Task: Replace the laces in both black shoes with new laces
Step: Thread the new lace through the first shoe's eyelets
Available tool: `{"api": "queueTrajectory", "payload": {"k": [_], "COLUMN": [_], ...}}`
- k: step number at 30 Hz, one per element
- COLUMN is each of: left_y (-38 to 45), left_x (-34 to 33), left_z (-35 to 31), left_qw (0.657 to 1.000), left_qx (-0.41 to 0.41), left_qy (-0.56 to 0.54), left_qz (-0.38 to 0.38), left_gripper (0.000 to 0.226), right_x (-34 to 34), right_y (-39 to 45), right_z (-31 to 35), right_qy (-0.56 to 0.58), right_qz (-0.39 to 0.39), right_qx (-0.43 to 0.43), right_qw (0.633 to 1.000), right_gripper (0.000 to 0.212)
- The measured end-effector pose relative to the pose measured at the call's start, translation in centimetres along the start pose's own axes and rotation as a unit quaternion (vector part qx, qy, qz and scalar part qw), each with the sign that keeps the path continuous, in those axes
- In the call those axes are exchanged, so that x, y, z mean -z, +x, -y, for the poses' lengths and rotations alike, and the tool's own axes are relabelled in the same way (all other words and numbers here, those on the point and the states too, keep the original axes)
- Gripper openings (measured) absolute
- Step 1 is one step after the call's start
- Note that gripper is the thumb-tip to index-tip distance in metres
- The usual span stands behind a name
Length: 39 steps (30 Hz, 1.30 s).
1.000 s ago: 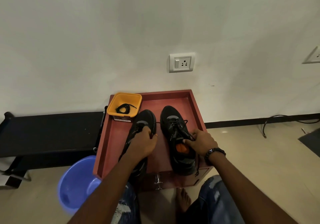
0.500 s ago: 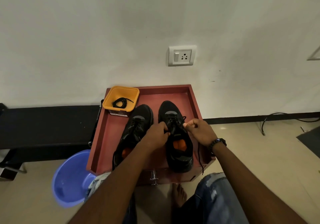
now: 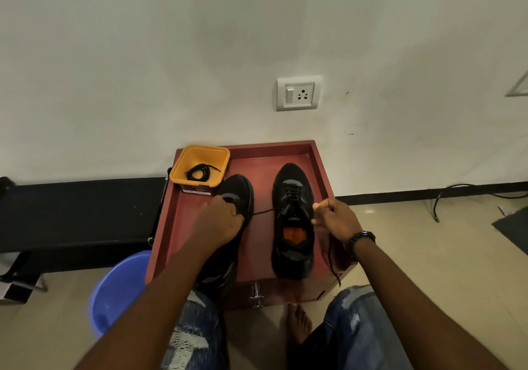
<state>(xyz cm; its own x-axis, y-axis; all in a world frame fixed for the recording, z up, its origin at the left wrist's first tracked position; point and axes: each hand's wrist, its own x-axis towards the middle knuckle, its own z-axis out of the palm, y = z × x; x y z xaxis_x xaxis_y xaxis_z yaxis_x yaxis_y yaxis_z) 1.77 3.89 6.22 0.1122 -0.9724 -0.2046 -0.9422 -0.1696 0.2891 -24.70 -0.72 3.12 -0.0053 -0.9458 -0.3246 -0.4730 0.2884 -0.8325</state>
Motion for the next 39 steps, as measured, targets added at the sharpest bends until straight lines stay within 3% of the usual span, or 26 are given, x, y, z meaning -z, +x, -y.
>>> {"api": "queueTrajectory", "payload": {"k": [2,3,5,7,9,11,13,17,24,27,32,36,39], "left_y": [-0.8,-1.0,-0.7,0.7,2.5,4.2,5.4,5.1,3.6,2.7,3.1,3.8,3.7], "left_x": [-0.2,-0.2,-0.6,-1.3,-2.1,-2.7,-3.4,-3.8,-4.6,-5.4,-5.3,-5.2,-5.4], "left_z": [-1.0,-1.7,-3.5,-5.3,-6.8,-7.4,-7.7,-8.0,-5.7,-5.8,-6.7,-6.3,-4.9], "left_qw": [0.983,0.975,0.981,0.994,0.981,0.979,0.982,0.990,0.986,0.992,0.997,0.993,0.988], "left_qx": [-0.014,-0.031,-0.083,-0.095,-0.079,-0.069,-0.049,-0.063,-0.018,-0.027,-0.016,-0.044,-0.042], "left_qy": [0.172,0.198,0.136,-0.046,-0.145,-0.141,-0.142,-0.107,-0.158,-0.122,-0.072,-0.101,-0.135], "left_qz": [-0.058,-0.097,-0.110,-0.012,0.101,0.128,0.111,0.058,0.051,0.016,0.028,0.041,0.057], "left_gripper": [0.041,0.045,0.052,0.060,0.071,0.075,0.063,0.032,0.059,0.057,0.068,0.070,0.076], "right_x": [-0.6,-0.7,-0.8,-0.9,-1.4,-2.3,-3.3,-4.7,-2.8,-3.7,-5.3,-5.5,-4.5], "right_y": [-0.3,-0.3,-0.3,0.0,0.2,0.3,0.4,0.5,0.4,-0.4,-0.3,0.7,0.8], "right_z": [0.3,0.3,0.6,0.7,1.1,1.5,1.9,2.3,0.4,0.3,1.5,1.9,1.1], "right_qy": [-0.020,-0.026,-0.049,-0.093,-0.132,-0.179,-0.226,-0.271,-0.149,-0.175,-0.293,-0.301,-0.270], "right_qz": [0.007,0.011,0.013,0.019,0.050,0.061,0.040,-0.016,0.006,0.010,0.009,0.008,0.032], "right_qx": [0.019,0.026,0.041,0.052,0.058,0.066,0.053,0.040,0.084,0.101,0.090,0.094,0.112], "right_qw": [1.000,0.999,0.998,0.994,0.988,0.980,0.972,0.962,0.985,0.979,0.952,0.949,0.956], "right_gripper": [0.021,0.021,0.018,0.019,0.034,0.050,0.061,0.056,0.046,0.042,0.051,0.033,0.039]}}
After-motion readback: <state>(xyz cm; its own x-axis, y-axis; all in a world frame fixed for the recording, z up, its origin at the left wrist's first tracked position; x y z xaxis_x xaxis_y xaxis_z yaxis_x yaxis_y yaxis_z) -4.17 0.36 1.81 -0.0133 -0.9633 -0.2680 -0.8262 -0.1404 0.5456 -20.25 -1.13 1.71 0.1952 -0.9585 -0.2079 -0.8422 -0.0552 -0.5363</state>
